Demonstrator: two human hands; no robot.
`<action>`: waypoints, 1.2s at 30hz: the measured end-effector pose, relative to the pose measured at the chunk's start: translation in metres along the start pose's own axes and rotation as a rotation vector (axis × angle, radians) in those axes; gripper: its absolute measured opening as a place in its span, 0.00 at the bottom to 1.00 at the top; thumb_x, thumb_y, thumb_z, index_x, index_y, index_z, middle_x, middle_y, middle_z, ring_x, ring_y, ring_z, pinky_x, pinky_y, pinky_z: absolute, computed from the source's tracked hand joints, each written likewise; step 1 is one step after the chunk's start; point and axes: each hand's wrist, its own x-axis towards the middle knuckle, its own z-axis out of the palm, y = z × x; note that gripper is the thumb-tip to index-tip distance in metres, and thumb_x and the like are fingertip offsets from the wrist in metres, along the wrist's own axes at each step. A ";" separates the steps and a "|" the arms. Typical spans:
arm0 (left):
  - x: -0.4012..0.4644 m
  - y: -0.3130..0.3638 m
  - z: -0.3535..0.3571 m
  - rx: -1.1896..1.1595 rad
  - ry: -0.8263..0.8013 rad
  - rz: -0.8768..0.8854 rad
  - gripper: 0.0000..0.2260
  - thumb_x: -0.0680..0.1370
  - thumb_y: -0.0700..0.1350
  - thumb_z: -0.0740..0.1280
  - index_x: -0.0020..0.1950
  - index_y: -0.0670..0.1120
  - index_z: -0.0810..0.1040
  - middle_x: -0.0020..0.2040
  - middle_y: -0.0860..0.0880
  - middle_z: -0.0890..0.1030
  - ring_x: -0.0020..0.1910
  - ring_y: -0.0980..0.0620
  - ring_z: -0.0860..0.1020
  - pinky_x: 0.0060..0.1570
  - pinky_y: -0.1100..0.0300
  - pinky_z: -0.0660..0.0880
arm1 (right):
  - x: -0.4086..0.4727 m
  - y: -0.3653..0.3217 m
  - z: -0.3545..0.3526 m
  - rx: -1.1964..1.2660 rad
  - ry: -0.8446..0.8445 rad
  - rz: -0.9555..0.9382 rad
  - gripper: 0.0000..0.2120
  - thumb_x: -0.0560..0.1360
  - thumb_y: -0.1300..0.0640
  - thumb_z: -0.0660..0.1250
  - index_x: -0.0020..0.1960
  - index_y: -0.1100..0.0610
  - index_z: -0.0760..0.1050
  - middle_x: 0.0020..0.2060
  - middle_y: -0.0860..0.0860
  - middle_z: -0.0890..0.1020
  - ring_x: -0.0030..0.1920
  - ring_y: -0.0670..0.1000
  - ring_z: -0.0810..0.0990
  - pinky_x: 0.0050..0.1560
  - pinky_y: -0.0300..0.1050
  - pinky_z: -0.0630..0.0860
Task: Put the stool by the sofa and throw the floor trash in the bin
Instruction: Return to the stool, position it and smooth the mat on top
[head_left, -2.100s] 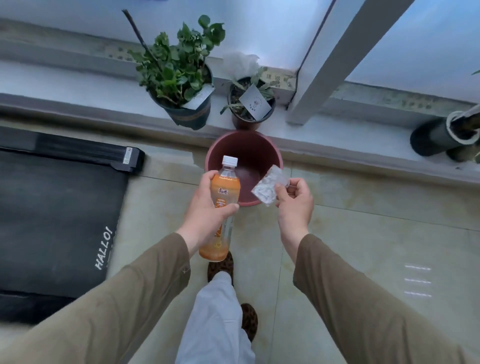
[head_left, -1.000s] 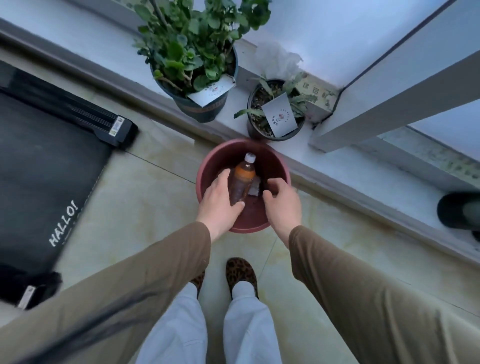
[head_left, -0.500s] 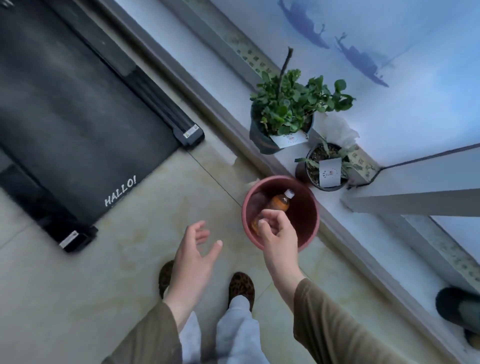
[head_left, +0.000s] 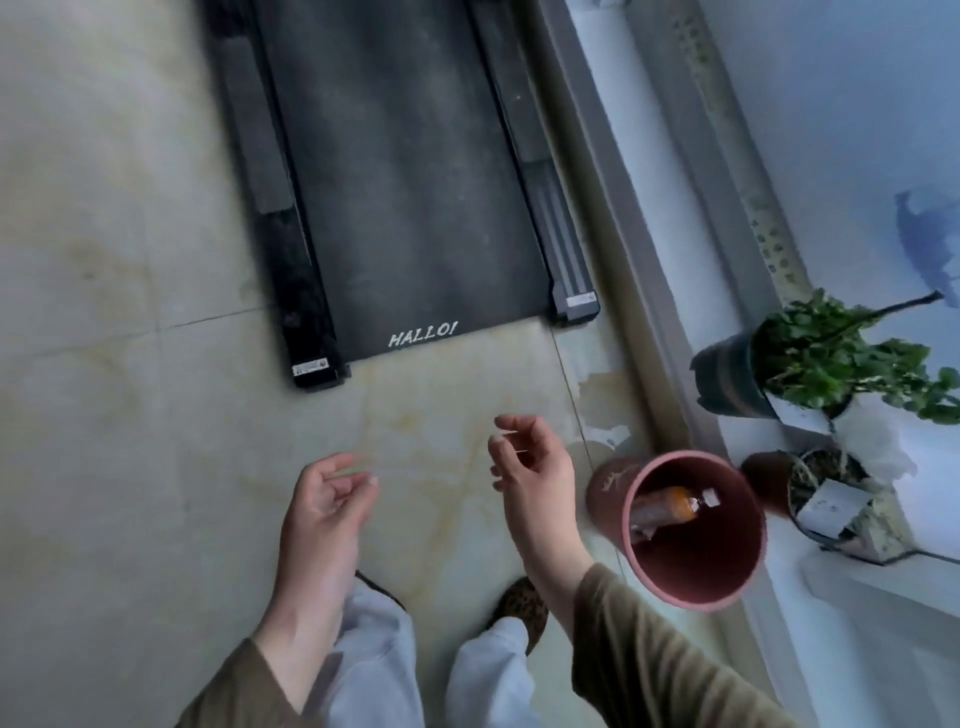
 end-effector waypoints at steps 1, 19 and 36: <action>0.004 0.001 -0.014 -0.041 0.025 -0.009 0.09 0.82 0.38 0.69 0.56 0.52 0.77 0.51 0.44 0.81 0.53 0.46 0.80 0.61 0.48 0.75 | -0.003 -0.006 0.015 -0.020 -0.023 -0.012 0.08 0.77 0.59 0.68 0.50 0.46 0.79 0.35 0.44 0.81 0.34 0.45 0.78 0.42 0.52 0.79; 0.061 0.031 -0.238 -0.440 0.268 -0.076 0.08 0.81 0.35 0.68 0.57 0.45 0.78 0.47 0.44 0.81 0.45 0.50 0.81 0.51 0.57 0.77 | -0.060 -0.081 0.257 -0.127 -0.317 -0.082 0.06 0.78 0.63 0.67 0.53 0.56 0.79 0.35 0.51 0.75 0.31 0.48 0.69 0.29 0.39 0.69; 0.134 0.069 -0.382 -0.580 0.456 -0.124 0.05 0.82 0.36 0.68 0.54 0.45 0.81 0.46 0.45 0.83 0.44 0.49 0.82 0.53 0.55 0.78 | -0.054 -0.141 0.443 -0.191 -0.506 -0.164 0.04 0.78 0.64 0.68 0.52 0.57 0.79 0.34 0.50 0.75 0.31 0.47 0.68 0.34 0.43 0.67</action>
